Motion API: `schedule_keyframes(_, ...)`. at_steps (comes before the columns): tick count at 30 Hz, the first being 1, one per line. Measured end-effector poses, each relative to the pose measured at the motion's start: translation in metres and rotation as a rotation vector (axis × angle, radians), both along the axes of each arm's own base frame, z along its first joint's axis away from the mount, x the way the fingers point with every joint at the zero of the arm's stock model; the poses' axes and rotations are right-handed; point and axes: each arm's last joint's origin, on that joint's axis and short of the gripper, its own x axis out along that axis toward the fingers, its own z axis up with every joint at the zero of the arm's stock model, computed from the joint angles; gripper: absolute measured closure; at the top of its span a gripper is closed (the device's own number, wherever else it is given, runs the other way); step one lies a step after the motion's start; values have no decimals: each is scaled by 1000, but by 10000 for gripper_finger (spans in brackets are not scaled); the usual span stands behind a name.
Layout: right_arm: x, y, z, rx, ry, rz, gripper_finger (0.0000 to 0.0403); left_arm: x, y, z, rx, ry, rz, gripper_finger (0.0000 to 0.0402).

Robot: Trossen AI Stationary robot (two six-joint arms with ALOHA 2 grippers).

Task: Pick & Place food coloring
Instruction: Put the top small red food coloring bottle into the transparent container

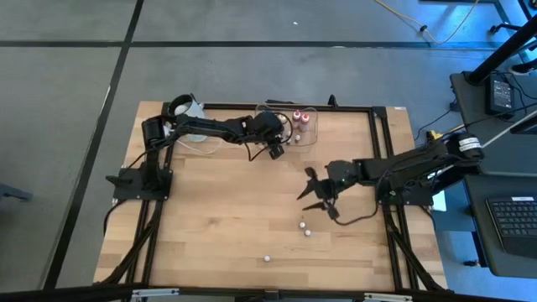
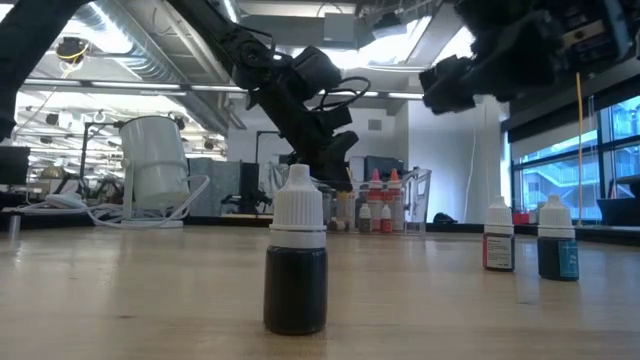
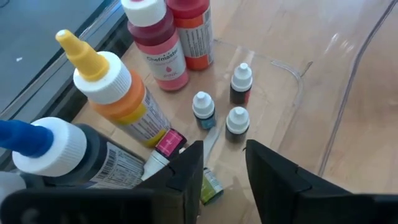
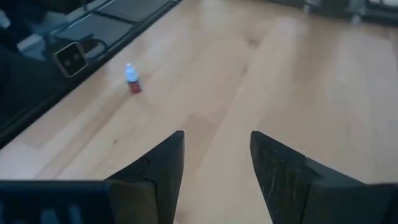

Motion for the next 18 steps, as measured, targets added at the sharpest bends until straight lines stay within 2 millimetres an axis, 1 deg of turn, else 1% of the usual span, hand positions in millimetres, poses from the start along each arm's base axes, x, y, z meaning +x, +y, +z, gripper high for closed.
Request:
schedule_keyframes(3, 0, 11, 4, -51, 5, 27, 217, 0, 0, 4, -9, -15, 2, 284)
schedule_keyframes(5, 0, 16, 5, -81, 31, 12, 217, 1, -4, 13, -7, -54, -3, 285)
schedule_keyframes(7, -1, 22, 7, -118, 59, -25, 217, 1, -9, 27, 1, -91, -18, 287)
schedule_keyframes(9, -2, 28, 7, -160, 109, -59, 217, 2, -16, 37, 22, -127, -41, 287)
schedule_keyframes(12, -1, 37, 5, -205, 154, -54, 217, 4, -31, 48, 46, -157, -84, 286)
schedule_keyframes(15, 1, 42, -1, -211, 171, -39, 217, 5, -46, 61, 58, -200, -116, 284)
schedule_keyframes(18, 4, 44, -10, -167, 223, -72, 217, 4, -62, 72, 95, -225, -169, 284)
